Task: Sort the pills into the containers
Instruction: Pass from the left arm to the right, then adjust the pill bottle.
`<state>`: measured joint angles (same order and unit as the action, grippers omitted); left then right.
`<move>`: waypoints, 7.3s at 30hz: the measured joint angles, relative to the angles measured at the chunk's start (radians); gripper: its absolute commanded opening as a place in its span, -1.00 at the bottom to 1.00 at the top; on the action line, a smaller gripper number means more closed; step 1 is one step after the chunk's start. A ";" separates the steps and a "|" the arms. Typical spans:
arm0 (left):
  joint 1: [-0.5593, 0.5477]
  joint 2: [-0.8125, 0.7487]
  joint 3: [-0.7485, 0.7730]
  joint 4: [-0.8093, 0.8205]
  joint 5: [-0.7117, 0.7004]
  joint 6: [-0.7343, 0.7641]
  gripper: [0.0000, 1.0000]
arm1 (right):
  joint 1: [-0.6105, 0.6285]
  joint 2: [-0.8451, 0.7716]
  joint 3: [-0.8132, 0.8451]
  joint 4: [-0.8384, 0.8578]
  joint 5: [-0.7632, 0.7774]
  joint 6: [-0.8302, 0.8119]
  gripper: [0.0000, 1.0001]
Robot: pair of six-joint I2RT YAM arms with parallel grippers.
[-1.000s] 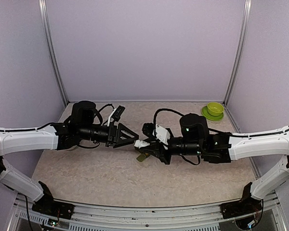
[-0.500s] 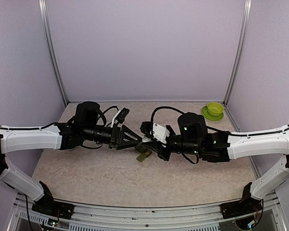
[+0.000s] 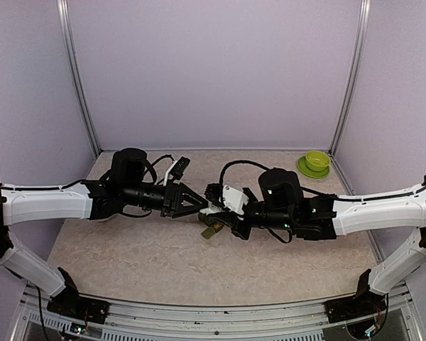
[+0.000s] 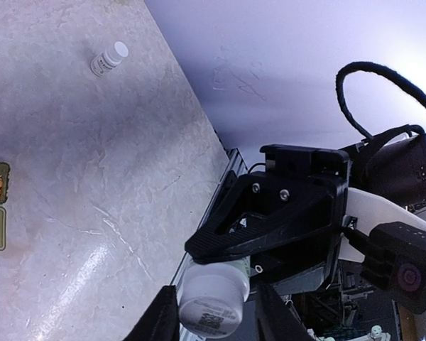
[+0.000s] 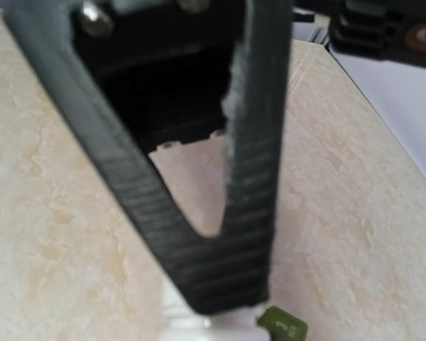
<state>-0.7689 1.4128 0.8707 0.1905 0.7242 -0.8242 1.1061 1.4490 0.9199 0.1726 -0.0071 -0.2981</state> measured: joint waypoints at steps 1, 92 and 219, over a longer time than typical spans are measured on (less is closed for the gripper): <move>0.002 0.001 0.000 -0.002 0.000 0.002 -0.44 | 0.000 0.000 0.000 0.001 0.001 0.000 -0.98; 0.040 -0.076 -0.037 -0.019 0.011 0.106 -0.73 | -0.047 -0.033 -0.043 -0.005 -0.134 0.204 0.65; -0.096 -0.026 0.185 -0.512 -0.074 0.686 -0.71 | -0.146 0.216 0.295 -0.436 -0.731 0.219 0.63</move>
<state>-0.8646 1.3865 1.0557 -0.3218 0.6506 -0.1379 0.9596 1.6653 1.2148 -0.2638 -0.7383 -0.0795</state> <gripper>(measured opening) 0.224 0.773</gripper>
